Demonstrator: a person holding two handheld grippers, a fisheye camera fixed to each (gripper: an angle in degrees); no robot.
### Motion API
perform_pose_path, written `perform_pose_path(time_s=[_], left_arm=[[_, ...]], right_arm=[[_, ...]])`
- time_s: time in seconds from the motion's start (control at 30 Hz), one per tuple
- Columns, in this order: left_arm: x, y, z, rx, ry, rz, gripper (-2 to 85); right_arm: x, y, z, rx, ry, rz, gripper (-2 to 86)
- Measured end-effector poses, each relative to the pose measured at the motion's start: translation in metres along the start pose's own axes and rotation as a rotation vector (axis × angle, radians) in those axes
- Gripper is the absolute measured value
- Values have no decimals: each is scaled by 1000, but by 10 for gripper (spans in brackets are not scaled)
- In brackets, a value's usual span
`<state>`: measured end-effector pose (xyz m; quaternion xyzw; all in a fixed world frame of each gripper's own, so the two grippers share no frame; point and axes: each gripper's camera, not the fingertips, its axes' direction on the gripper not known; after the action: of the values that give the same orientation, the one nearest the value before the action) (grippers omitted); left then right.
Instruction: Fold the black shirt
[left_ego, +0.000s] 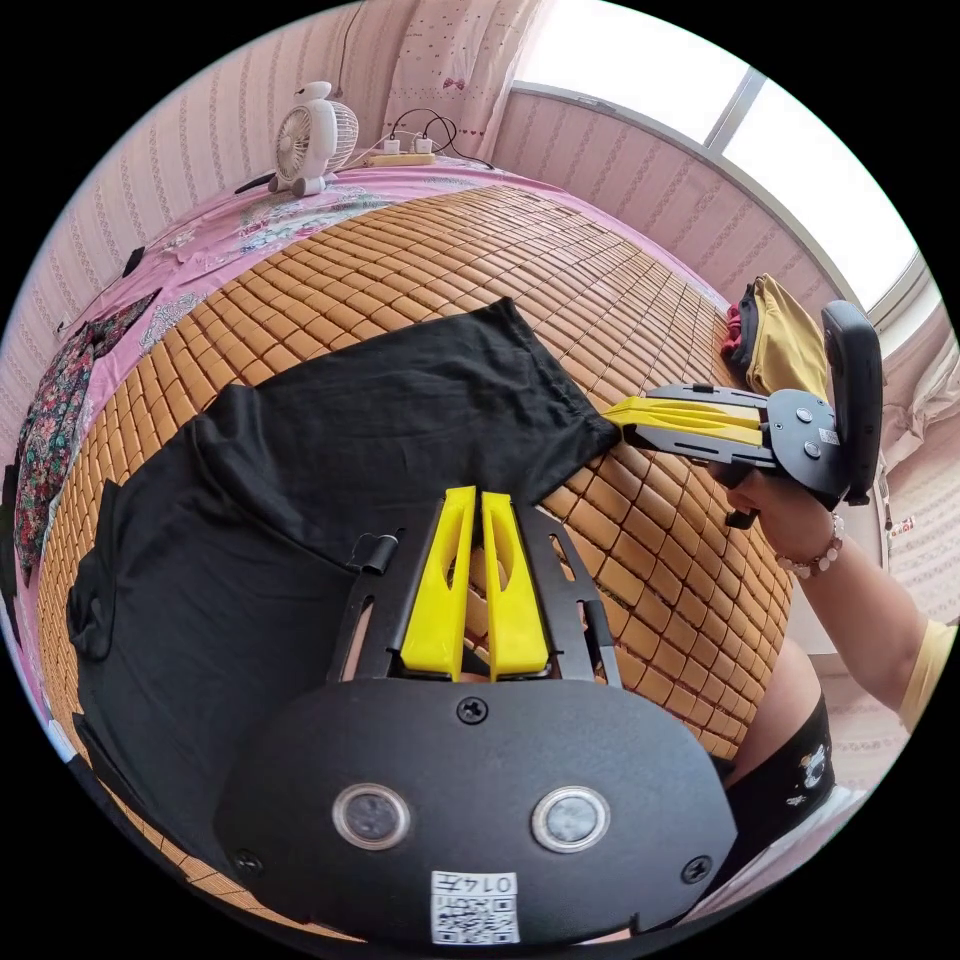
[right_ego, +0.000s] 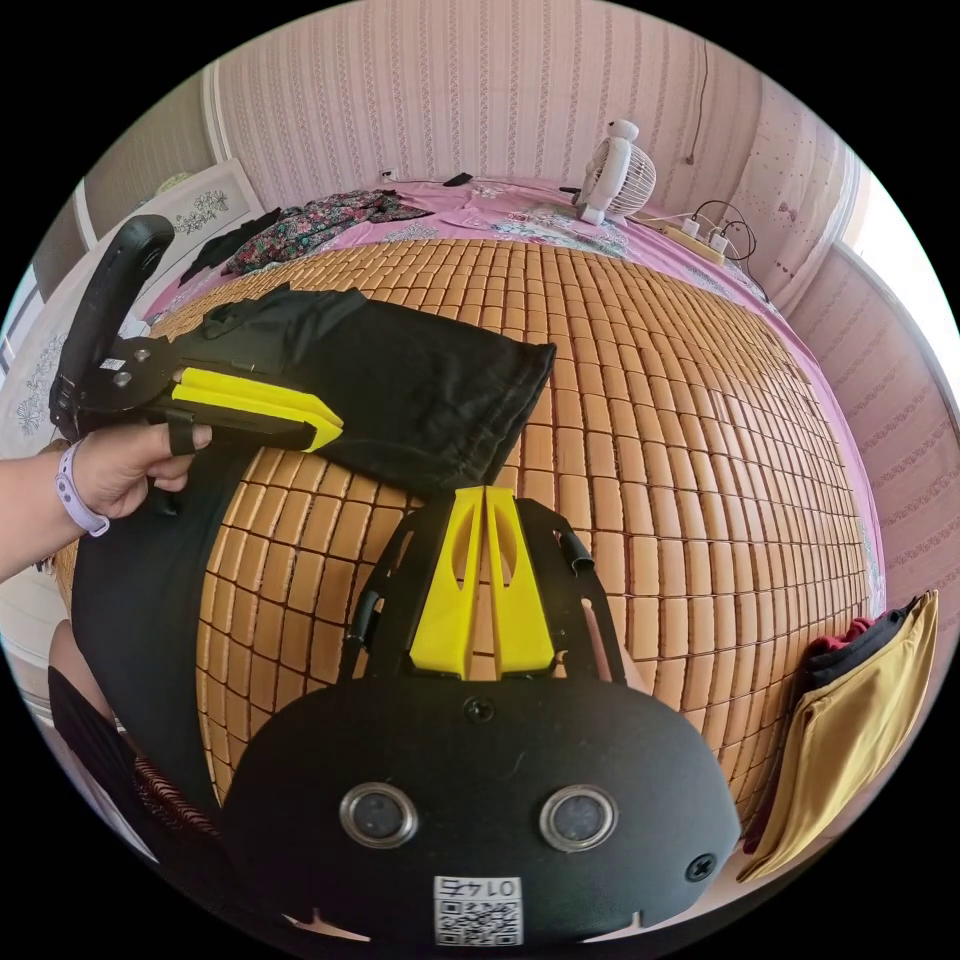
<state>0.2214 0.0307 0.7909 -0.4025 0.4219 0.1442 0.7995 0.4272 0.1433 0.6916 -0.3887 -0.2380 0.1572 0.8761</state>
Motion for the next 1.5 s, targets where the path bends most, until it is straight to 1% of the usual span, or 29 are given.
perform_pose_path(time_s=[0.03, 0.1, 0.17, 0.23, 0.27, 0.33, 0.37, 0.4, 0.43, 0.47, 0.5, 0.53, 0.57, 0.63, 0.7, 0.83, 0.9, 0.93, 0.97, 1.0, 1.07, 1.1, 1.17, 1.23, 1.27, 1.33, 1.37, 1.43, 1.5], left_arm=[[-2, 2, -7, 21, 13, -20, -1], [-10, 19, -51, 142, 87, -71, 1], [-16, 46, -93, 223, 107, -80, 3], [-28, 86, -134, 276, 91, -98, 5], [-39, 119, -158, 301, 51, -135, 6], [-61, 173, -188, 303, -50, -230, 6], [-79, 211, -204, 274, -130, -336, 6], [-99, 247, -217, 237, -181, -465, 6], [-108, 265, -223, 225, -183, -523, 6], [-126, 298, -233, 222, -161, -624, 6], [-139, 328, -242, 234, -143, -711, 5], [-144, 341, -246, 239, -149, -745, 5], [-150, 362, -253, 243, -181, -794, 5], [-156, 384, -259, 247, -213, -835, 5], [-161, 399, -260, 254, -169, -853, 4], [-160, 410, -259, 223, -168, -840, 2], [-154, 416, -263, 244, -154, -820, 1], [-153, 417, -265, 249, -157, -810, 1], [-149, 418, -268, 251, -168, -784, 1], [-145, 419, -272, 252, -177, -759, 0], [-142, 421, -278, 252, -171, -744, 0], [-142, 424, -283, 262, -150, -757, -1], [-141, 432, -291, 295, -100, -786, -1], [-137, 439, -303, 354, -43, -777, 1], [-132, 442, -313, 386, -38, -777, 3], [-123, 443, -327, 421, -40, -756, 6], [-119, 441, -335, 433, -42, -738, 8], [-113, 434, -344, 444, -45, -698, 10], [-107, 421, -350, 428, -53, -648, 18]], right_arm=[[0, -1, 0, -23, -13, 28, 9], [-2, 2, -9, -29, 21, 48, 10], [-10, 8, -27, 34, 39, 26, 13], [-30, 4, -47, 91, 1, -14, 16], [-38, -1, -50, 98, -11, -29, 17], [-88, -34, -53, 108, -94, -137, 21], [-105, -44, -52, 105, -128, -173, 22], [-143, -64, -47, 88, -204, -254, 24], [-186, -82, -40, 72, -274, -338, 29], [-209, -90, -36, 68, -298, -383, 32], [-256, -103, -27, 61, -326, -466, 38], [-304, -114, -18, 53, -354, -541, 43], [-327, -120, -13, 47, -371, -574, 46], [-411, -140, 8, 11, -450, -680, 57], [-465, -155, 27, -10, -469, -732, 65], [-556, -180, 85, -101, -376, -785, 62], [-577, -187, 114, -158, -319, -742, 61], [-585, -192, 135, -223, -280, -704, 60], [-587, -194, 143, -255, -255, -687, 59], [-583, -200, 142, -180, -262, -659, 59], [-575, -210, 149, -222, -327, -626, 51], [-562, -215, 147, -229, -398, -596, 46], [-521, -218, 127, -122, -554, -468, 39], [-444, -202, 101, 34, -735, -285, 29], [-424, -194, 97, 66, -738, -246, 27], [-356, -163, 104, 101, -634, -133, 31], [-342, -156, 110, 76, -604, -114, 36], [-298, -139, 134, -61, -540, -51, 54], [-280, -130, 135, -64, -504, -55, 68]])
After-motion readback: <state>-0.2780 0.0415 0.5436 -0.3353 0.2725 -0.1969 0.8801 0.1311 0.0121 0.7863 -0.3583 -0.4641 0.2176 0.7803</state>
